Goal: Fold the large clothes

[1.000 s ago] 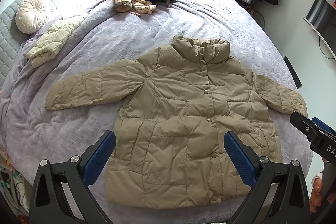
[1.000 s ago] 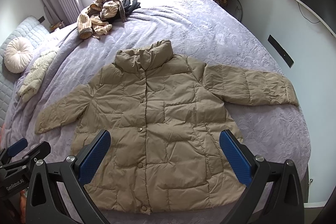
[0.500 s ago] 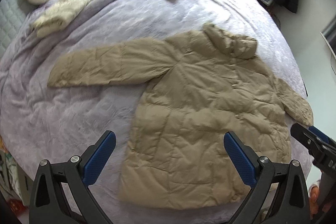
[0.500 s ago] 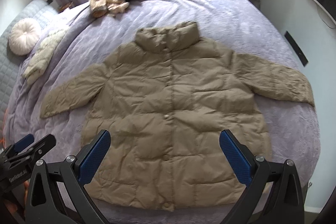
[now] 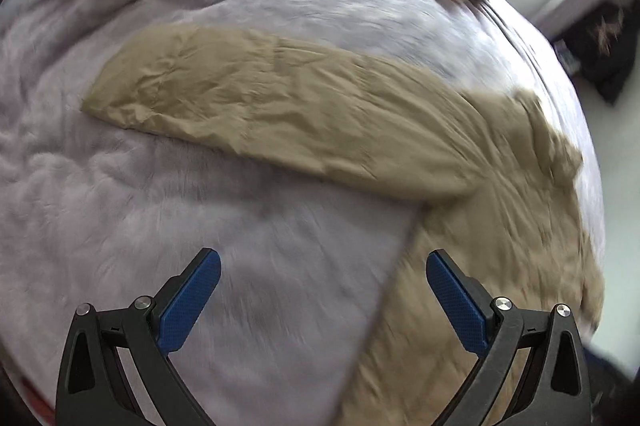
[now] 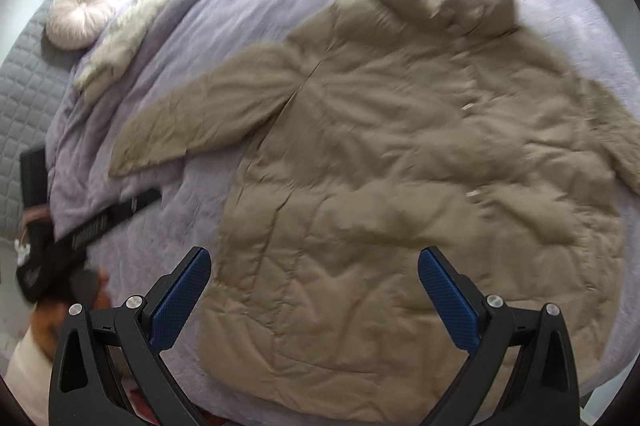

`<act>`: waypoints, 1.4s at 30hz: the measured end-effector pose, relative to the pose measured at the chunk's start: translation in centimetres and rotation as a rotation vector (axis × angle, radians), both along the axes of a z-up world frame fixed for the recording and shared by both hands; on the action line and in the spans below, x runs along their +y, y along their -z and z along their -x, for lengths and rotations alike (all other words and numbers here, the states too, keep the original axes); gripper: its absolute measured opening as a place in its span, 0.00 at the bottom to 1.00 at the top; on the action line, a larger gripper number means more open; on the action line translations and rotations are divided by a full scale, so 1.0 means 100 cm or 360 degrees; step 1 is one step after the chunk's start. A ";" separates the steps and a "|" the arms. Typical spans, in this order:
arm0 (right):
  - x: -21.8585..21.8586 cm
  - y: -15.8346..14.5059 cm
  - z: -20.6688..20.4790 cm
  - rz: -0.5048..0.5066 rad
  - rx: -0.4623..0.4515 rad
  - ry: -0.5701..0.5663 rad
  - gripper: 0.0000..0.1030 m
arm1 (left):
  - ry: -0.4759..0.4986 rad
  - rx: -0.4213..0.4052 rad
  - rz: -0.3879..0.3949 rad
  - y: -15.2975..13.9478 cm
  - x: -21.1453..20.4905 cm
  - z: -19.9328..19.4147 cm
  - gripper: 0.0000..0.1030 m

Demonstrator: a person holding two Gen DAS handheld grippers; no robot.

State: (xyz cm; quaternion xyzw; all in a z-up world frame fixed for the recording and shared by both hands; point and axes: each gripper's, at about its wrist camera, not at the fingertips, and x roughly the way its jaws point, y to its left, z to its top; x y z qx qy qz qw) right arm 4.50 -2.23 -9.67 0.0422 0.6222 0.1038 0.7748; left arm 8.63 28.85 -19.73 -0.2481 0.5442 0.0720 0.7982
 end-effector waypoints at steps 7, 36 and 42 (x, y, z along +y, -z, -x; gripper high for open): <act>0.024 0.050 -0.009 0.0029 0.0036 -0.0052 1.00 | -0.0165 -0.0059 0.0178 0.068 0.056 -0.050 1.00; 0.034 0.105 -0.162 -0.0518 -0.0074 0.0072 0.08 | -0.0128 -0.0815 -0.0010 -0.079 0.052 -0.081 0.09; 0.058 0.157 -0.176 -0.0637 0.0119 -0.0008 0.07 | 0.0101 -0.0884 0.0021 -0.113 -0.010 -0.095 0.09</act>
